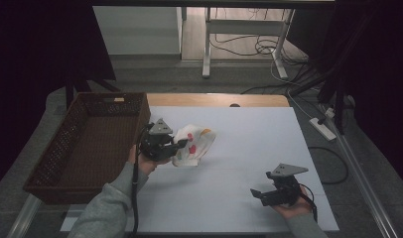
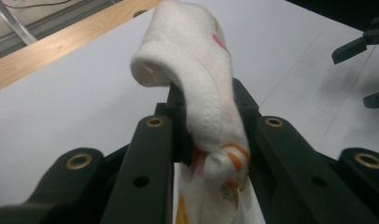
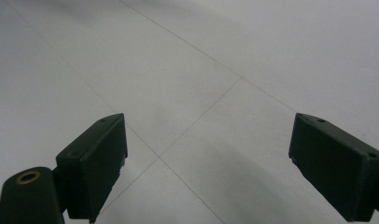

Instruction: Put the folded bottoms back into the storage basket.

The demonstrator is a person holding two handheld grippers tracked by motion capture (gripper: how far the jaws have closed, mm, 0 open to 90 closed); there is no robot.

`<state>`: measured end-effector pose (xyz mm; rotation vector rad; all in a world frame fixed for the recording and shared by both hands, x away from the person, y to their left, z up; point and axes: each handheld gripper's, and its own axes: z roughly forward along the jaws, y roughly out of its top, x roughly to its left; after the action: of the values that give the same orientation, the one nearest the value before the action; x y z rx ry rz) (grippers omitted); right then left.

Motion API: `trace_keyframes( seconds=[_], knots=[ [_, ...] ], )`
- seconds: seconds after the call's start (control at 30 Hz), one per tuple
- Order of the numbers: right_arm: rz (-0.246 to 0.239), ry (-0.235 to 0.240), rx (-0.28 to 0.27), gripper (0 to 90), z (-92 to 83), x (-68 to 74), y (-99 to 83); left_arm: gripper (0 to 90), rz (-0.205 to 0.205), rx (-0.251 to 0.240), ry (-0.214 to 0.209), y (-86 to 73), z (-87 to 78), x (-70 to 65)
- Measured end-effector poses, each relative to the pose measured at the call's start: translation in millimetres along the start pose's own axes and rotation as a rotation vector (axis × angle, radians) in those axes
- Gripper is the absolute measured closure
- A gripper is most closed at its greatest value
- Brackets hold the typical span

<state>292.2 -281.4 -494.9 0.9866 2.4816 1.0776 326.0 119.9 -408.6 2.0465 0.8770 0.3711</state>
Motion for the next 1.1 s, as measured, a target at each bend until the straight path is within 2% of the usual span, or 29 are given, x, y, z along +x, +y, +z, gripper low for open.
trace_keyframes(
  seconds=[0.53,1.1],
  knots=[
    [0.003,0.0,0.002,11.7,0.2,-0.3,-0.2,75.2,-0.014,-0.033,0.005,3.9,-20.5,6.3],
    [0.005,-0.001,0.002,11.7,0.7,-0.1,-0.3,75.2,-0.039,-0.089,0.011,6.8,-50.3,16.0]
  ],
)
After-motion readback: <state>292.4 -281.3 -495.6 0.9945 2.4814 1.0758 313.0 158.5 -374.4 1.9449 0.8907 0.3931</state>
